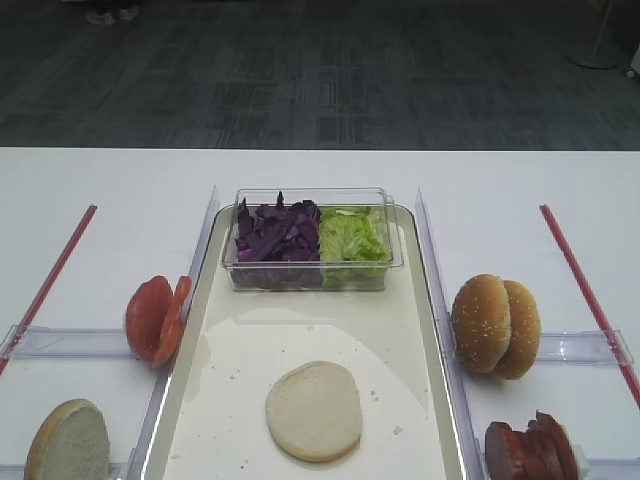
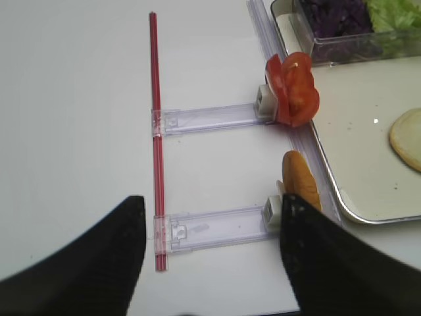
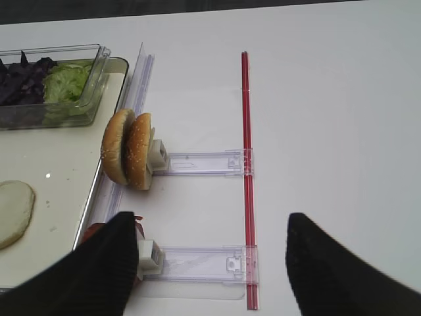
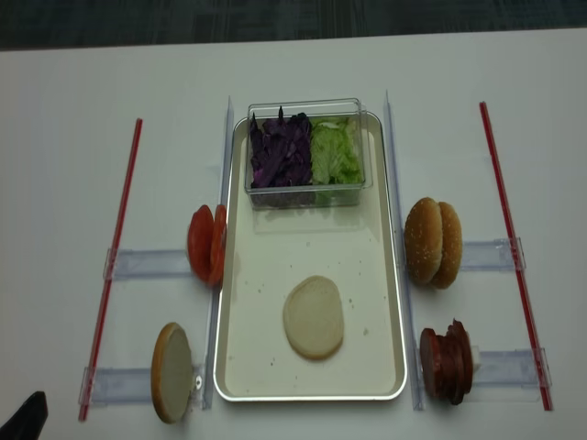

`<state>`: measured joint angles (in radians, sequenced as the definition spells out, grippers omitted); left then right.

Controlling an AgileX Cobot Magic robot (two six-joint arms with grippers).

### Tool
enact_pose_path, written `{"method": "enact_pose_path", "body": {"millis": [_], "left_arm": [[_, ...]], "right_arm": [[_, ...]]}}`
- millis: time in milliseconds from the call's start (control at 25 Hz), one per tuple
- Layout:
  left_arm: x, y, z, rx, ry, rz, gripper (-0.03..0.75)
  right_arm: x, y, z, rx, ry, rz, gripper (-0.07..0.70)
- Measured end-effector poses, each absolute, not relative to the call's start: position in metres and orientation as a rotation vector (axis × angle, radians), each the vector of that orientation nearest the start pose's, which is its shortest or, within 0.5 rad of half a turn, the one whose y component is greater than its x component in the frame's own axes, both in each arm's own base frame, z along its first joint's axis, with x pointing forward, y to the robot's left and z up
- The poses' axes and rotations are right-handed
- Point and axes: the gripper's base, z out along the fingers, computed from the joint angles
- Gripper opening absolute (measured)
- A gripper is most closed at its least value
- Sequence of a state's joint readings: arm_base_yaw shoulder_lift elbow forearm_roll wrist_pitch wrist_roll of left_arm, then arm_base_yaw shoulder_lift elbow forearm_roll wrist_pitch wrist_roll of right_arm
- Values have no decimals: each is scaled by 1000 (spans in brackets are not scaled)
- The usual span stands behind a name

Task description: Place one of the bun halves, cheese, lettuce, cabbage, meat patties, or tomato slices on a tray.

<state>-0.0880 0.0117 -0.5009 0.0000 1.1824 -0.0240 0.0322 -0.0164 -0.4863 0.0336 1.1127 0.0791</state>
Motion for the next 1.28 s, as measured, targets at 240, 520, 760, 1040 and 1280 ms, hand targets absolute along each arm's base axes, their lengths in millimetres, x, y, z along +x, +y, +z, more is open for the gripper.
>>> {"method": "enact_pose_path", "body": {"millis": [240,520,760,1040,1280], "left_arm": [[-13,-1,266,81,2153,-86,423],[-13,-1,266,83,2152,-87,423],[-13,-1,266,83,2152,-87,423],[-13,-1,266,83,2152,-87,423],[-13,-1,266,83,2152,-87,423]], "right_arm": [[-8,3,269,46,2094,110,505],[-8,3,269,43,2094,111,505],[-8,3,269,43,2097,111,505],[-8,3,269,43,2097,111,505],[-8,3,269,43,2097,111,505]]}}
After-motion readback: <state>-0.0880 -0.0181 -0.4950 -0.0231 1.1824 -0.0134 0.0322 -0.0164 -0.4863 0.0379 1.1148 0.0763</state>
